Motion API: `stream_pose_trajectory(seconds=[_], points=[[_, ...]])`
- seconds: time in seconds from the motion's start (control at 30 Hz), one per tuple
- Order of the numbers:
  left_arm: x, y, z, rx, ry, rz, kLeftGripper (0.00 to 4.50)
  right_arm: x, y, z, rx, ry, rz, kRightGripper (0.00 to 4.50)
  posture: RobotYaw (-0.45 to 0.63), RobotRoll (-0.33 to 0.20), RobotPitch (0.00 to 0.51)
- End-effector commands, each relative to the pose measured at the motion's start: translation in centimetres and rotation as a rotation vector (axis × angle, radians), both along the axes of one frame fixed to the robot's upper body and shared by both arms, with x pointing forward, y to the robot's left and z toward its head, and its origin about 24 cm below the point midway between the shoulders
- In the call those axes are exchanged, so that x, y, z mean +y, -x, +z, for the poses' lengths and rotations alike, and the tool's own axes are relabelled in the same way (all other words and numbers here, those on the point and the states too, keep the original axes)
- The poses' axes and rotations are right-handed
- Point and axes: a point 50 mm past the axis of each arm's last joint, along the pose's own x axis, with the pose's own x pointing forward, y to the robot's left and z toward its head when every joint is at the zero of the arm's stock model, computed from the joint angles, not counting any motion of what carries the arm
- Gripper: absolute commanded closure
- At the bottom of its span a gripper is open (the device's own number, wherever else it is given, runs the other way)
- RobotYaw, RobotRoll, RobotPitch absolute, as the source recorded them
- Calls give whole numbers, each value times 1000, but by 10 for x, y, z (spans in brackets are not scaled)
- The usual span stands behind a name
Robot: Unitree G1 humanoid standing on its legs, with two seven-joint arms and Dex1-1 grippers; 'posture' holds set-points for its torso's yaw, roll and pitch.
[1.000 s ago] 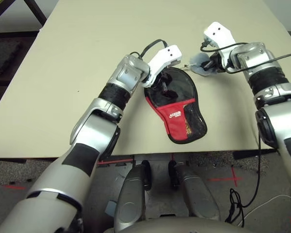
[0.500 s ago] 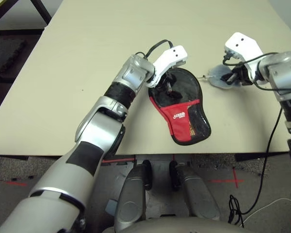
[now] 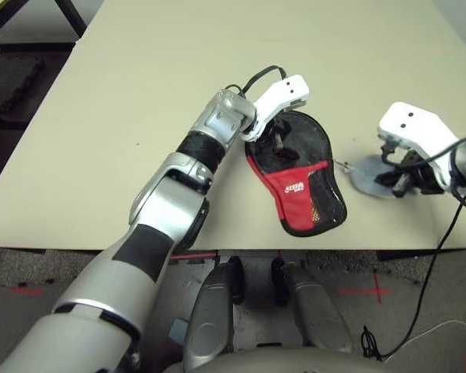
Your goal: Store the ping-pong paddle in its case and zip it.
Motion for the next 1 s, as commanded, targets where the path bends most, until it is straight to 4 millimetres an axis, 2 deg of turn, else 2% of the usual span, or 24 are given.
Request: stream_pose_trajectory(seconds=[0.03,0.17,0.33,0.73,0.8,0.83,1.0], points=[[11,-1,-24,60,-65,61,0,-3,10,12,-3,13,6,4312,-306,0,292],[12,-1,-25,62,-62,70,0,6,21,13,59,-36,45,4312,-308,0,299],[15,-3,-24,53,-62,85,0,12,31,5,147,-53,88,4313,-304,0,311],[18,-1,-32,73,-45,98,0,5,28,-20,175,-54,66,4313,-283,0,286],[20,-2,-28,58,-16,111,0,4,23,-21,163,-98,42,3577,-280,0,281],[22,-2,-25,50,5,124,0,4,20,-21,157,-128,21,3370,-276,0,278],[45,0,1,29,194,235,0,0,1,-12,65,-273,-51,1741,-239,0,267]])
